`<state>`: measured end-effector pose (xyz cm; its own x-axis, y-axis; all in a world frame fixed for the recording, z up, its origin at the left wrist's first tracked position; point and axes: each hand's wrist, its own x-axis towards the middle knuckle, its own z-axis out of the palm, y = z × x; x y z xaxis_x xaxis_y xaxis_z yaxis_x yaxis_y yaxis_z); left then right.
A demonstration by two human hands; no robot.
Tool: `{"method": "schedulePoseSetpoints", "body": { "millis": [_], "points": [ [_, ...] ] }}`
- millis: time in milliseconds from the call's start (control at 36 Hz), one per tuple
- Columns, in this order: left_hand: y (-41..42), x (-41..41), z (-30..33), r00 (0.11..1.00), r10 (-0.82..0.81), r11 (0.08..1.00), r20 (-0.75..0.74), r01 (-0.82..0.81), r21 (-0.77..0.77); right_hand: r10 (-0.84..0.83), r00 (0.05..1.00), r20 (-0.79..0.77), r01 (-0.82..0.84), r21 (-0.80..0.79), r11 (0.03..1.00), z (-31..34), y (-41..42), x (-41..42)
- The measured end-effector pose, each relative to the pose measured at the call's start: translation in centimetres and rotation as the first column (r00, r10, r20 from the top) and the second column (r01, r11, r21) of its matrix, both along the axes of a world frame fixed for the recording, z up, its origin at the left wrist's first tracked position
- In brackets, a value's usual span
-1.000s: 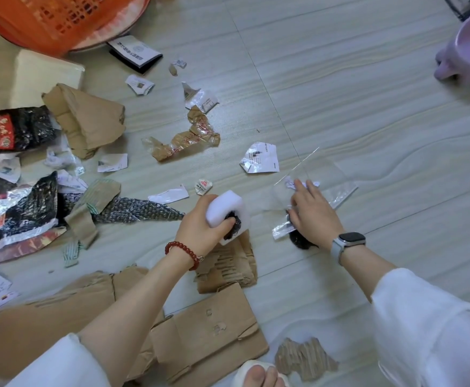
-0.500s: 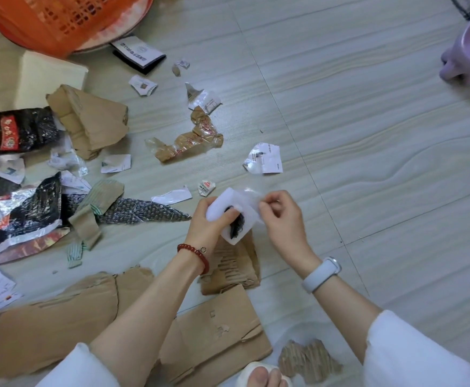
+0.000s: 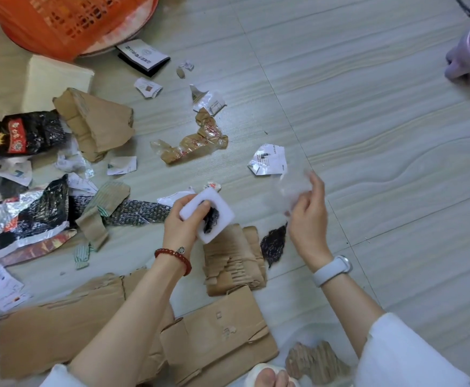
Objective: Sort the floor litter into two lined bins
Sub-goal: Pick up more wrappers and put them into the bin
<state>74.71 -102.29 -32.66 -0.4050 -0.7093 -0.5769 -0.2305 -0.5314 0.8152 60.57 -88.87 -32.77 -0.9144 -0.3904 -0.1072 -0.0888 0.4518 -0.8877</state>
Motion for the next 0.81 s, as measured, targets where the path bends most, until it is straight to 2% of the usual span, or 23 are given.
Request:
{"method": "schedulePoseSetpoints", "body": {
  "millis": [56,111,222,306,389,444,611,806],
  "points": [
    [-0.5,0.4,-0.2,0.999,0.019,0.999,0.040,-0.017,-0.043,0.069,0.988,-0.139,-0.050,0.137,0.989,0.4,1.2,-1.0],
    [-0.8,0.7,-0.3,0.998,0.014,0.998,0.065,-0.010,-0.068,0.167,0.966,-0.197,-0.113,0.257,0.960,0.2,2.3,-1.5],
    [-0.3,0.7,-0.5,0.996,-0.006,0.995,0.094,0.015,-0.096,0.264,0.958,-0.112,-0.184,0.465,0.866,-1.6,3.6,-1.3],
    [0.3,0.6,-0.5,0.995,-0.027,0.993,0.099,0.038,-0.109,0.291,0.956,-0.043,-0.182,0.690,0.700,-2.8,4.3,-1.1],
    [0.6,0.7,-0.7,0.991,-0.055,0.987,0.124,0.073,-0.145,0.354,0.935,-0.038,-0.177,0.813,0.555,-4.1,5.0,-0.7],
    [0.7,0.8,-0.9,0.987,-0.074,0.980,0.144,0.099,-0.175,0.346,0.937,-0.059,-0.152,0.819,0.553,-4.5,5.0,-0.7],
    [0.8,1.2,-1.0,0.976,-0.084,0.976,0.200,0.121,-0.180,0.278,0.956,-0.096,-0.106,0.771,0.628,-4.9,5.0,-0.6],
    [0.6,1.6,-1.2,0.954,-0.093,0.965,0.287,0.157,-0.210,0.273,0.928,-0.254,-0.021,0.696,0.717,-5.8,5.8,-1.7]
  ]
}}
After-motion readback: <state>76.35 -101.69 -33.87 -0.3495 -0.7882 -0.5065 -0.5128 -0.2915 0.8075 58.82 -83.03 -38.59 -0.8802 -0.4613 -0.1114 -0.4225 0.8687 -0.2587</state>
